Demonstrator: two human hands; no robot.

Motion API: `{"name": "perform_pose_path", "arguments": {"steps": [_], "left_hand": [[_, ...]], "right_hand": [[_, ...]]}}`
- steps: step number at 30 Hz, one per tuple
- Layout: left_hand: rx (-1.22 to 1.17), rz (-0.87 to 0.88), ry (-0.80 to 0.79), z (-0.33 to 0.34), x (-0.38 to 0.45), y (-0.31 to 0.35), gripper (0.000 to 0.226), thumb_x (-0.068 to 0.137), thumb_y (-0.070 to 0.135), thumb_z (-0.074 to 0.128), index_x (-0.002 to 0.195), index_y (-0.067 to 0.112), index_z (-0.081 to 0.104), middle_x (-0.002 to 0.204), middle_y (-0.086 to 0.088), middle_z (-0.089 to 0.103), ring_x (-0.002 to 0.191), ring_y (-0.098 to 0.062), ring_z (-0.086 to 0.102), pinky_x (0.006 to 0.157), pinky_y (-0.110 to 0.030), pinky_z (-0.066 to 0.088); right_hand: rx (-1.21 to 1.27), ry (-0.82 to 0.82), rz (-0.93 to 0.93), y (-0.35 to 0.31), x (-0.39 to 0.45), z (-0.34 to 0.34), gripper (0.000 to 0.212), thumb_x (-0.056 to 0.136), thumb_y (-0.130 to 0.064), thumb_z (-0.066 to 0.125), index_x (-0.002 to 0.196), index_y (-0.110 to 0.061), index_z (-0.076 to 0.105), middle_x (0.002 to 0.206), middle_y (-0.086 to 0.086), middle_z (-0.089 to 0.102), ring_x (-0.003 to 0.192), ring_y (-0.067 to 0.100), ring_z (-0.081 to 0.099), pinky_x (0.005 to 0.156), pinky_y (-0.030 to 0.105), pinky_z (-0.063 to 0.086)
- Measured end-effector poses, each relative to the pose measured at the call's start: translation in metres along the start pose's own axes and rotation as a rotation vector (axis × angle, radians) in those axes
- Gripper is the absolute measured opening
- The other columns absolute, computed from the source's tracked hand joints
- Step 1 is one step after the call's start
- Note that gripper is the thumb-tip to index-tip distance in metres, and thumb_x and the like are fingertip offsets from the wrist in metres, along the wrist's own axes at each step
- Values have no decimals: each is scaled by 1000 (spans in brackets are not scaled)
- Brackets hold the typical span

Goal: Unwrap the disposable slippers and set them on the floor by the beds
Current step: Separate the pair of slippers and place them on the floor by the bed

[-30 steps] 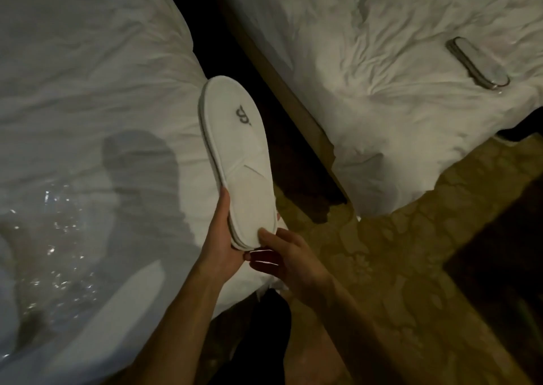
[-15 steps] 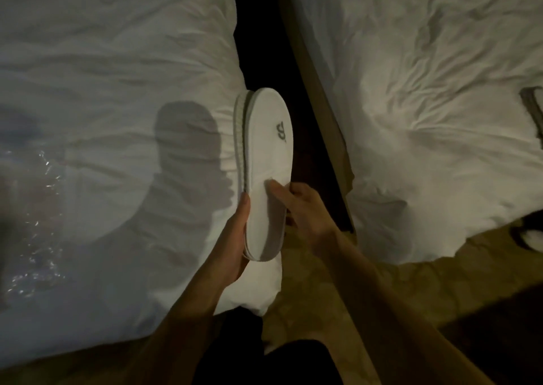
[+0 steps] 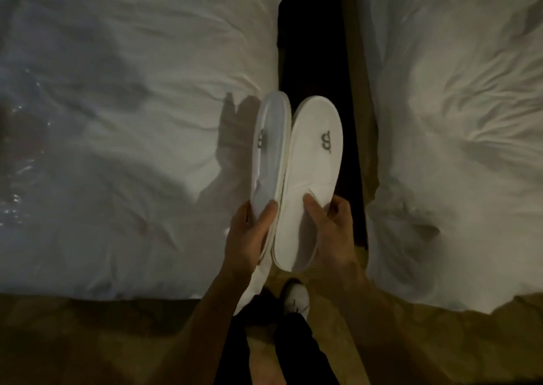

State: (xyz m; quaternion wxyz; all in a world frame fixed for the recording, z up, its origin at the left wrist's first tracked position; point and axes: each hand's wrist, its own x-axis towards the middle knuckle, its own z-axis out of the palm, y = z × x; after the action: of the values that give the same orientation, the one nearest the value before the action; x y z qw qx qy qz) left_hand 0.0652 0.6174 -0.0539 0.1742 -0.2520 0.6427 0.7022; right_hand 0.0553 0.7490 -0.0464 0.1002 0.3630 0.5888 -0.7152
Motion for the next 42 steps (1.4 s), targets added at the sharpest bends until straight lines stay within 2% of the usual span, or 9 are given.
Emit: {"name": "perform_pose_path", "arguments": {"steps": [3,6,8,10,14,23,28,32,42], "left_hand": [[66,16,13,16,7,-35,60,73,57,69,115,15,66,90,-10,69,91,-26,69,85,-41,58],[58,14,40,25,16,-71,37,81,29,75,117,19,67,105,1,72,94,-8,70,74,-20,57],[48,9,23,27,24,-94,35,83,16,73,118,19,67,109,-3,73,100,-15,70,81,-29,59],[31,8,-7,28,34,-119,35,83,11,69,116,18,68,107,-6,74,100,-23,71,83,-41,59],[-19,-64,39,34,58,-173,31,87,3,62,111,23,68,97,4,76,91,-12,73,71,-26,58],[-110,-136,48,49,160,-294,48,87,-2,63,133,10,56,112,-7,70,101,-23,67,73,-27,60],[-10,-83,65,60,214,-362,66,73,-1,74,135,9,54,122,-14,67,111,-30,64,95,-43,54],[-67,-151,55,65,249,-422,52,81,-10,67,130,6,58,113,-15,70,102,-30,67,82,-32,59],[62,-254,185,51,310,-520,61,78,-2,72,135,16,57,128,-11,64,112,-29,62,96,-46,50]], "right_hand": [[-49,35,-3,20,18,-31,51,84,-28,72,127,-19,45,121,-2,56,113,18,54,97,39,47],[-126,82,-38,40,38,-61,57,87,-28,69,134,-14,40,122,0,52,110,17,52,77,22,43],[-179,118,-46,57,53,-75,58,89,-28,67,136,-13,38,120,0,50,105,16,49,68,18,41],[-204,142,-22,77,70,-88,60,88,-27,67,138,-12,37,123,3,51,107,19,52,79,27,48],[-274,180,-10,127,108,-103,56,87,-21,68,133,-9,38,110,-1,51,110,23,53,86,34,45],[-370,177,42,247,224,-124,67,82,-31,72,136,-14,35,129,12,49,115,31,53,95,56,49],[-372,210,36,308,288,-129,63,84,-30,68,134,-8,37,128,15,53,116,31,54,96,48,48],[-337,210,25,356,329,-143,66,86,-22,70,140,-9,34,134,9,50,122,25,50,102,45,44],[-292,212,30,463,382,-145,64,89,-18,66,140,-8,30,135,9,45,117,19,46,107,40,41]]}}
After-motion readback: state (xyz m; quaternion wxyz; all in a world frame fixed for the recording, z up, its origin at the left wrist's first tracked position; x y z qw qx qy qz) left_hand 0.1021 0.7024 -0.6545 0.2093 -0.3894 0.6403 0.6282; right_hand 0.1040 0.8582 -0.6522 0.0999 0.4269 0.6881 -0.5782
